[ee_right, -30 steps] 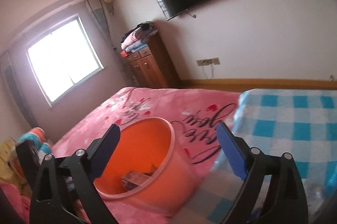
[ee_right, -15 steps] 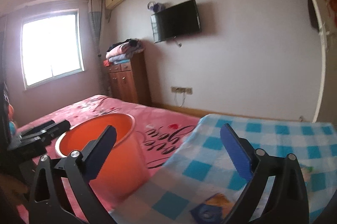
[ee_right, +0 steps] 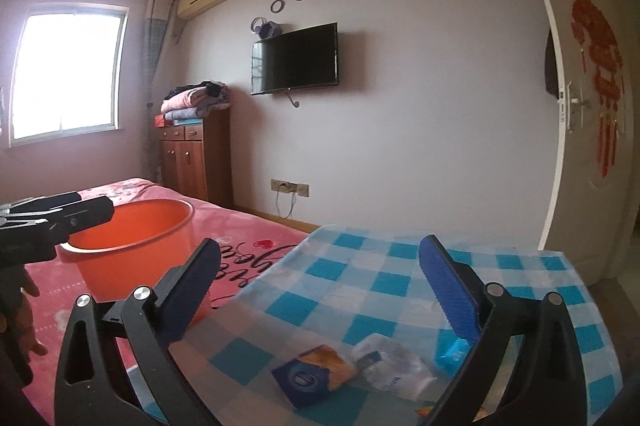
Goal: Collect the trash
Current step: 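Return both tools from the bucket to the remaining trash on the cloth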
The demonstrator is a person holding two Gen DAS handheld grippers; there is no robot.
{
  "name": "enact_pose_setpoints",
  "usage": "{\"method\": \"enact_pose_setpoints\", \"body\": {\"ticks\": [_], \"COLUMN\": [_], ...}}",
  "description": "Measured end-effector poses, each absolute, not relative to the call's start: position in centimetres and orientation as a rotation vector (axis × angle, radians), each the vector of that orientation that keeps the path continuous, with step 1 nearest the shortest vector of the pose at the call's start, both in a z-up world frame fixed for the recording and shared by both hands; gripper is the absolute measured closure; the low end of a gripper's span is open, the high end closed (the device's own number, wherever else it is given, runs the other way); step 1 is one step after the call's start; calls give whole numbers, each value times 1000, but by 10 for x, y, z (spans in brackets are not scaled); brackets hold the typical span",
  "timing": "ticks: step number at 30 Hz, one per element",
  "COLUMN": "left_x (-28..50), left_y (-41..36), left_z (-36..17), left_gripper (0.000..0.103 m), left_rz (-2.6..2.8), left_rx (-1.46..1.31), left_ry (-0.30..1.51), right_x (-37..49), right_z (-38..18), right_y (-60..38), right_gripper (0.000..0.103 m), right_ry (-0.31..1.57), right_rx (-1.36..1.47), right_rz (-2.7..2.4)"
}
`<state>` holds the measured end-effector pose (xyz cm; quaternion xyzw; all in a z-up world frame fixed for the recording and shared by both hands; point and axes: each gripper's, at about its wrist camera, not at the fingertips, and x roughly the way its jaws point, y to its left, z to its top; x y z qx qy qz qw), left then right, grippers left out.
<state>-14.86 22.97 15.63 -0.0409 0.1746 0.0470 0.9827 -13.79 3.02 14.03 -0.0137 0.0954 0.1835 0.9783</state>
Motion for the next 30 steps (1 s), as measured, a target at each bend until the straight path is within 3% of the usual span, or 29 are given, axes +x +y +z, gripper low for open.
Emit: {"method": "enact_pose_setpoints", "body": {"ticks": [30], "left_x": [-121], "left_y": [147], "left_z": [109], "left_gripper": [8], "left_rz": [-7], "left_rx": [-74], "left_ry": [517], "right_x": [-144], "right_z": [108], "right_y": [-62], "right_gripper": [5], "right_ry": [206], "right_rx": [57], "right_rz": [242]}}
